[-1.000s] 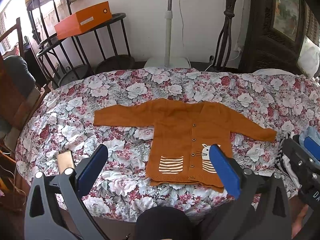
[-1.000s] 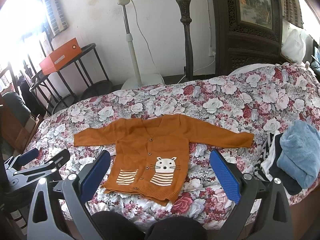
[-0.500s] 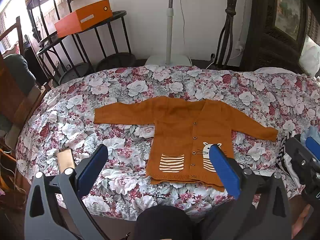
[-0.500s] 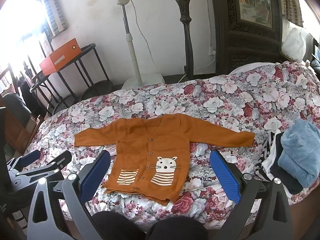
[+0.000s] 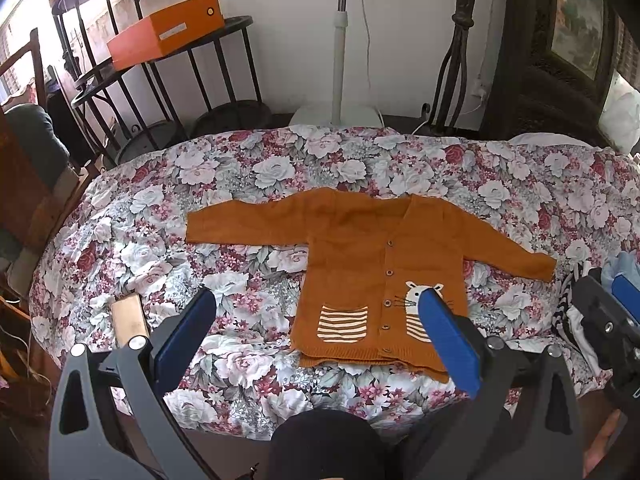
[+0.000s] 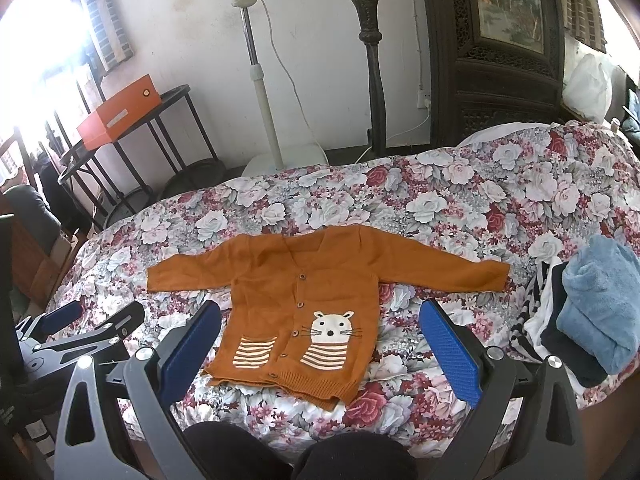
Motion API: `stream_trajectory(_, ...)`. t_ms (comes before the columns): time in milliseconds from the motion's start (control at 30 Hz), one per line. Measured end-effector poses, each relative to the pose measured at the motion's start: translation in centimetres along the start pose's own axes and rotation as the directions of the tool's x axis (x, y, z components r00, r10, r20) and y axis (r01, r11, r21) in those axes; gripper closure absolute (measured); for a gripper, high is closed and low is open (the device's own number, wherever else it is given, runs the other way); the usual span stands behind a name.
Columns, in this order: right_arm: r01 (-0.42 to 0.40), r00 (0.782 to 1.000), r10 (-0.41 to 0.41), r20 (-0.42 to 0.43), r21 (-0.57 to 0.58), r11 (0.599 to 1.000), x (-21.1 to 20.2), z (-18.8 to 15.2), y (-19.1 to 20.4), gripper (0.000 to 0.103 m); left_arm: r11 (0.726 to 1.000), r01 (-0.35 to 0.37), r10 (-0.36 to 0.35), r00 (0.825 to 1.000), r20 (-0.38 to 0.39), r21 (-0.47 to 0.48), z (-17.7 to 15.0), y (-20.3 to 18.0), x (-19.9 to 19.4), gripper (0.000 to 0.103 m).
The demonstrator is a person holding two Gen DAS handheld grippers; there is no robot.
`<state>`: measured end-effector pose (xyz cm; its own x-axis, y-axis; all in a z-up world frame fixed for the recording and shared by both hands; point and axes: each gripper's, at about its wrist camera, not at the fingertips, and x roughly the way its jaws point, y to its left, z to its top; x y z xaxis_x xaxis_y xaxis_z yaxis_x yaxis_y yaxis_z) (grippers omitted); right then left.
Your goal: Fold small clothes
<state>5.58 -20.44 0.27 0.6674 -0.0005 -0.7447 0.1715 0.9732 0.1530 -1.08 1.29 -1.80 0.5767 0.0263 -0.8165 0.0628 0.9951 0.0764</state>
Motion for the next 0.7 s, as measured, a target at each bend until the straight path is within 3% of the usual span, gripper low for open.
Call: stream_trajectory(700,-0.001,1.0,0.001,0.001,0.003,1.0,-0.13,0.16,-0.15,0.004,1.0,0.001,-0.001,1.0,-0.007,-0.001,0.3,-0.03,0.15,0.005)
